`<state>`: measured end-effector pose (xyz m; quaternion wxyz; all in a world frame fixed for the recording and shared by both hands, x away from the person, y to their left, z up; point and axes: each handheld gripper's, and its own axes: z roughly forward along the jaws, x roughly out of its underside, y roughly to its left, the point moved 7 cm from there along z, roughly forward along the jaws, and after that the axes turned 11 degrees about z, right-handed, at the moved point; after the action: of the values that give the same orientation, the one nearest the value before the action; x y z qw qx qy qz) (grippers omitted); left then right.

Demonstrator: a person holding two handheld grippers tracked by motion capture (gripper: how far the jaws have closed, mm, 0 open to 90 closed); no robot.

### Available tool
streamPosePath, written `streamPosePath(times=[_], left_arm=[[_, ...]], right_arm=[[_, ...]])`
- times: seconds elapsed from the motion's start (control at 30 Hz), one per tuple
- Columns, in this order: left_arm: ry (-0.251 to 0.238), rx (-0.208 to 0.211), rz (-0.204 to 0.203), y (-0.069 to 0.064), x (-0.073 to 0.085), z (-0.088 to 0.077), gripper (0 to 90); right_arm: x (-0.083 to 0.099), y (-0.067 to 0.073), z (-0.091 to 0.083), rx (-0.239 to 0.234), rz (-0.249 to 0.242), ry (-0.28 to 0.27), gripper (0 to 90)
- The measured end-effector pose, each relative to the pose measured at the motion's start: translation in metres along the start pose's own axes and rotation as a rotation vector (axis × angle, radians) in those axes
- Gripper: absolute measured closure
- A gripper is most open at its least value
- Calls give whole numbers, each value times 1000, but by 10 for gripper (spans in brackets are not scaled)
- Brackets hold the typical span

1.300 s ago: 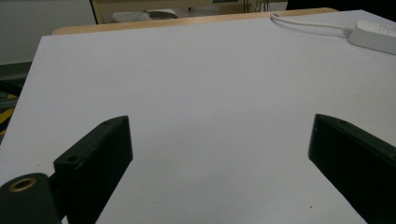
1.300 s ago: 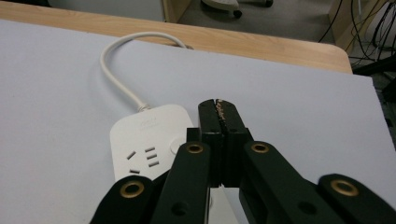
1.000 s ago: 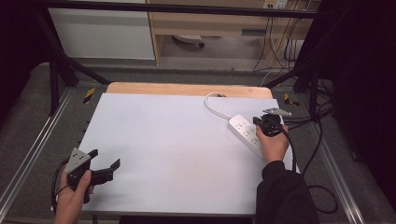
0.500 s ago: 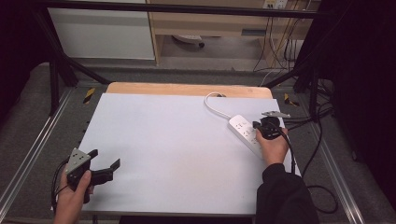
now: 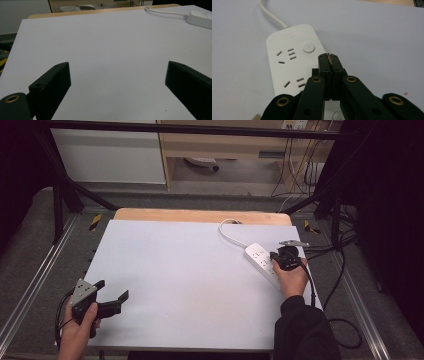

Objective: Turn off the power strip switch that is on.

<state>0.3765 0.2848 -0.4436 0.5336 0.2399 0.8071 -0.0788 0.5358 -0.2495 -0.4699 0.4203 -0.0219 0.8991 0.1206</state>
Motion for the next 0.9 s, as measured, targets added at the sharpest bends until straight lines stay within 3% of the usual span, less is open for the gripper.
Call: streamPosePath(times=[0.9], left_arm=[[-5,7,6,-2,-1,0,62]], right_arm=[[4,2,3,2,-16,14,900]])
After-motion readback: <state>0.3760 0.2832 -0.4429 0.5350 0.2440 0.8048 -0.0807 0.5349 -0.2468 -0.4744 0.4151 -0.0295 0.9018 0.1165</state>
